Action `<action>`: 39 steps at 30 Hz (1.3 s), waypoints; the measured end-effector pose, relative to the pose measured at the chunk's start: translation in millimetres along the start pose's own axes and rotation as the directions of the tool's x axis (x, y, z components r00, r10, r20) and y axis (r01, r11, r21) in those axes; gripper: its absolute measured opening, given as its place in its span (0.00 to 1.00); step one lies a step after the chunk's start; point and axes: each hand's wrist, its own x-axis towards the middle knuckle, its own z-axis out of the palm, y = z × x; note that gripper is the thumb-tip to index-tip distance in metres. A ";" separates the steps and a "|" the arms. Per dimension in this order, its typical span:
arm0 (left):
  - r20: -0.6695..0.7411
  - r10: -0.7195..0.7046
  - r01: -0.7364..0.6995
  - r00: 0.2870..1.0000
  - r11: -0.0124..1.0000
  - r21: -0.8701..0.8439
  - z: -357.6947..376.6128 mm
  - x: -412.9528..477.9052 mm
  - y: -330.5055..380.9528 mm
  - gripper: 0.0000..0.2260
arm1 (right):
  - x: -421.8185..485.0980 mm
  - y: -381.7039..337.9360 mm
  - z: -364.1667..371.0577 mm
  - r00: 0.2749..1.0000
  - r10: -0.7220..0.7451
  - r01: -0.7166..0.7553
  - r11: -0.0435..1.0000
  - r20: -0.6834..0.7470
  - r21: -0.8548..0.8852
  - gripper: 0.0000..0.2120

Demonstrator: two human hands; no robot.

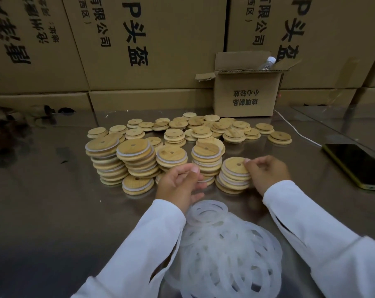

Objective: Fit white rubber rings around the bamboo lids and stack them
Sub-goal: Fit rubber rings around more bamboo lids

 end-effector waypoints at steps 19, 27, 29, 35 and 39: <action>0.020 0.146 -0.147 0.989 0.988 0.040 -1.9 20.9 -15.0 0.10 | 163.1 -30.3 31.9 0.905 0.316 -0.265 0.942 0.284 -0.205 0.10; 0.032 0.138 -0.139 0.990 0.990 0.026 -0.1 18.5 -11.6 0.07 | 147.0 -32.6 21.1 0.841 0.376 -0.384 0.921 0.388 -0.060 0.15; 0.036 0.139 -0.140 0.990 0.990 0.029 0.6 17.7 -10.8 0.06 | 135.7 -34.5 14.8 0.856 0.381 -0.396 0.918 0.349 -0.030 0.15; 0.034 0.101 -0.100 0.994 0.995 -0.005 3.4 13.8 -4.7 0.04 | 71.2 -48.4 -15.6 0.994 -0.002 -0.025 0.969 0.108 0.245 0.11; 0.091 0.058 -0.054 0.994 0.998 -0.045 3.1 10.2 1.1 0.12 | -5.1 -55.8 -30.6 0.939 -0.253 0.188 0.945 0.233 0.268 0.09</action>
